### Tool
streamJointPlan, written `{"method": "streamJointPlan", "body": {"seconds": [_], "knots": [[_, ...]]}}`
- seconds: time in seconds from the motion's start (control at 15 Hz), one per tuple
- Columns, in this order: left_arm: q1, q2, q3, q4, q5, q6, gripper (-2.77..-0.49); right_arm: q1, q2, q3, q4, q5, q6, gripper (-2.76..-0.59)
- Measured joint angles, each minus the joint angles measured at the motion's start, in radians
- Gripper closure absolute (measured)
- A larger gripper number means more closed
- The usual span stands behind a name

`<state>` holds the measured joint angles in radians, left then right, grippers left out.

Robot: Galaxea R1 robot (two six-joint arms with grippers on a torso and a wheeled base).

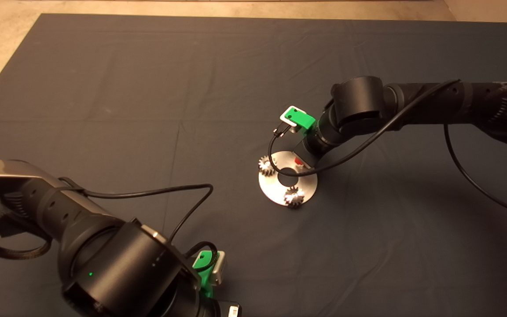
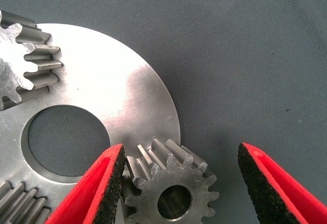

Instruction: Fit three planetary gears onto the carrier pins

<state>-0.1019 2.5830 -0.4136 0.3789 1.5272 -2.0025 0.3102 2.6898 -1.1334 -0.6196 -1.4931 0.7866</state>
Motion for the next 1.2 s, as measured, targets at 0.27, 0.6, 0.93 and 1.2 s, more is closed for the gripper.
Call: {"method": "streamJointPlan", "body": {"seconds": [0.27,0.6,0.93,1.2], "knots": [[0.000,0.005,-0.006,0.000,0.000,0.004,-2.48,0.000,0.000,0.000,-0.001,0.000,0.000,-1.61],[0.000,0.030,-0.030,0.000,0.000,0.021,-2.48,0.000,0.016,0.030,-0.003,-0.008,0.008,-1.61],[0.000,0.041,-0.043,0.000,0.001,0.022,-2.48,0.000,0.037,0.048,-0.003,-0.009,0.024,-1.61],[0.000,0.049,-0.043,0.000,0.000,0.023,-2.48,0.000,0.037,0.048,-0.003,-0.008,0.024,-1.61]]}}
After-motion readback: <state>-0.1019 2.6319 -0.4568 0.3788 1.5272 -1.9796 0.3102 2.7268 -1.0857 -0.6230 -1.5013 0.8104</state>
